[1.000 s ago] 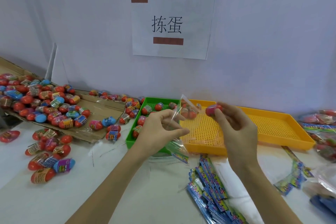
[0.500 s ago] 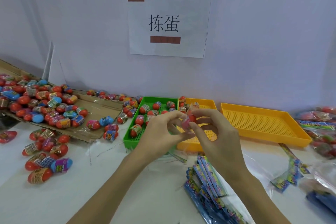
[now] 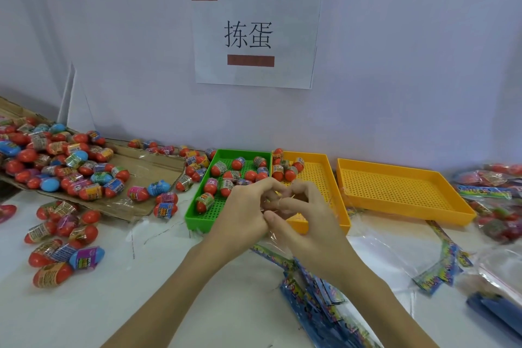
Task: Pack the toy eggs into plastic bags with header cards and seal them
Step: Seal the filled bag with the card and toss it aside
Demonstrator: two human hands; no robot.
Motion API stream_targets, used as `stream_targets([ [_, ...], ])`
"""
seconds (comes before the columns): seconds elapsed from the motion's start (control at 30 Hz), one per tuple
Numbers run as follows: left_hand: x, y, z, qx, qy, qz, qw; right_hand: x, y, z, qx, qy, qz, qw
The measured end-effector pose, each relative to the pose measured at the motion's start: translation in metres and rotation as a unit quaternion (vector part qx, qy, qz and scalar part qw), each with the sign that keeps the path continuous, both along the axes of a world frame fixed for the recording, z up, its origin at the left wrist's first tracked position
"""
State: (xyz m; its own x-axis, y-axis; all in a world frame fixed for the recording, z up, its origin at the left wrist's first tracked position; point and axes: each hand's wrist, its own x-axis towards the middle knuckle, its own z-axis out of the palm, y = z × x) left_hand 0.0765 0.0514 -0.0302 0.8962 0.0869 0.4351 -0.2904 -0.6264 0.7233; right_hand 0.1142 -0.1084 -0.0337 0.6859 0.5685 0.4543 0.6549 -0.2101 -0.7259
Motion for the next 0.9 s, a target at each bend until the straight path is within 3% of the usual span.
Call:
stream_targets([
  [0.33, 0.005, 0.008, 0.0, -0.036, 0.016, 0.062, 0.997, 0.013, -0.009, 0.008, 0.136, -0.046, -0.097, 0.985],
  [0.43, 0.006, 0.015, 0.002, -0.108, 0.039, 0.11, 0.987, 0.017, -0.013, 0.004, 0.124, -0.035, -0.114, 0.985],
  [0.57, 0.004, 0.025, 0.006, -0.344, 0.071, 0.109, 0.93, 0.025, -0.013, 0.001, 0.061, -0.034, -0.145, 0.987],
  [0.63, 0.004, 0.031, 0.009, -0.405, 0.08, 0.084, 0.907, 0.037, -0.008, 0.005, 0.004, -0.028, -0.152, 0.988],
  [0.73, 0.005, 0.037, 0.01, -0.432, 0.085, 0.07, 0.895, 0.059, 0.004, 0.01, -0.102, 0.006, -0.097, 0.99],
  [0.9, 0.005, 0.037, 0.008, -0.403, 0.067, 0.063, 0.911, 0.101, 0.028, 0.015, -0.24, -0.051, -0.103, 0.964],
])
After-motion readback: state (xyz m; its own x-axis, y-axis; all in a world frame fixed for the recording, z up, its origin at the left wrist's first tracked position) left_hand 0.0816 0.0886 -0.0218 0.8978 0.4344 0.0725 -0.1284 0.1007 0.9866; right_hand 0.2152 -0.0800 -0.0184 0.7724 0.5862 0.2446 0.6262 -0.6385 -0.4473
